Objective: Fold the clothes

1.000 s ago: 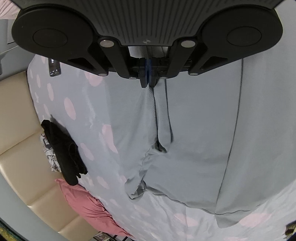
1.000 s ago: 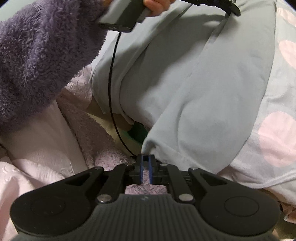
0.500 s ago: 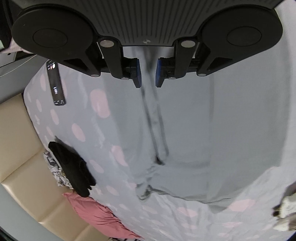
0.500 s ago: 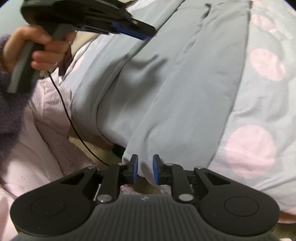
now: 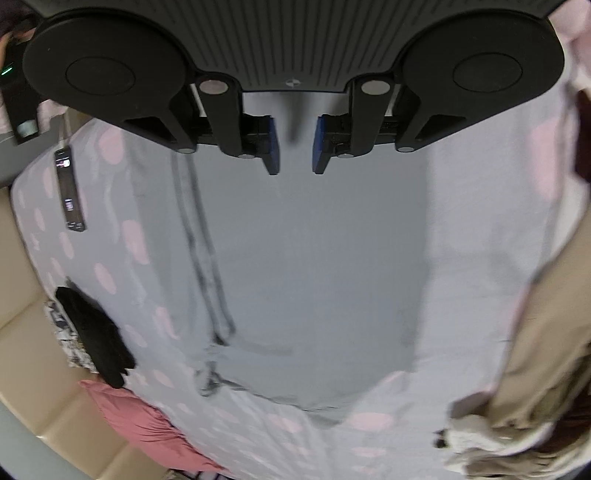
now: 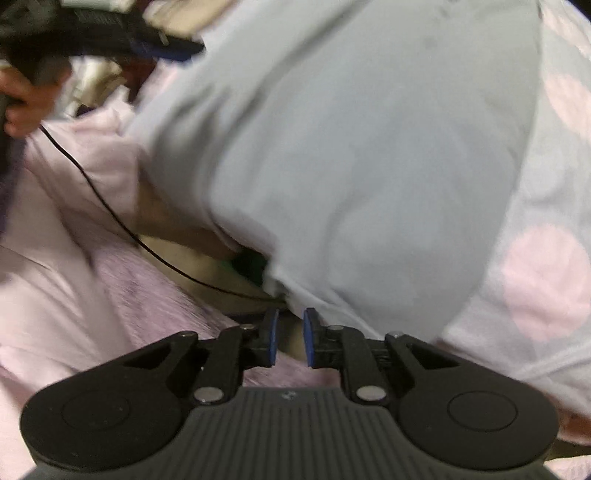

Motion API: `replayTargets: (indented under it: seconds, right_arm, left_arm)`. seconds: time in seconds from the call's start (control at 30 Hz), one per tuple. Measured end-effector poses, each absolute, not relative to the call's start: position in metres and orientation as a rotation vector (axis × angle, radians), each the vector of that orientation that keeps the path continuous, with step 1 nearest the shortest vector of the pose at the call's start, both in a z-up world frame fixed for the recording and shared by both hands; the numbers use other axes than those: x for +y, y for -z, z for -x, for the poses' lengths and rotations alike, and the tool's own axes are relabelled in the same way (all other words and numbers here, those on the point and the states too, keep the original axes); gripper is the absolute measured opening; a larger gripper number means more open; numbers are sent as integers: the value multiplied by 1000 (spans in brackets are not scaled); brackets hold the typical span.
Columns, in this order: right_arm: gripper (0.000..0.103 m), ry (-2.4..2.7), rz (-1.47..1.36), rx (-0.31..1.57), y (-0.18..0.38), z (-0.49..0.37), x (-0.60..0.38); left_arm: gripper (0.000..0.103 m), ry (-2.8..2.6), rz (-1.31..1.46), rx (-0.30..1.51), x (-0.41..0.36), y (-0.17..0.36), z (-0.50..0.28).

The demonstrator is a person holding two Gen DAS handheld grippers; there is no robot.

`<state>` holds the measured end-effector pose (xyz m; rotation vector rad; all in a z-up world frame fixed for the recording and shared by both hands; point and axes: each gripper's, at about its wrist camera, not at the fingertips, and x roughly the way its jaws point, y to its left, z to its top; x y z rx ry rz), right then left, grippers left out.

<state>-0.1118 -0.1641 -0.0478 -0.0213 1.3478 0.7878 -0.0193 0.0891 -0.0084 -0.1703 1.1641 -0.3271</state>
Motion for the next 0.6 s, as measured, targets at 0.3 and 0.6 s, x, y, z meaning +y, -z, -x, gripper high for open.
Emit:
replayTargets:
  seconds: [0.3,0.6]
  right_arm:
    - [29,-861,-6,1228,22,108,-131]
    - [31,-896,41,1217,20,110,-107]
  left_arm:
    - [38,212,106,1232,129,12,53]
    - [42,211,37,1322,127,44,91]
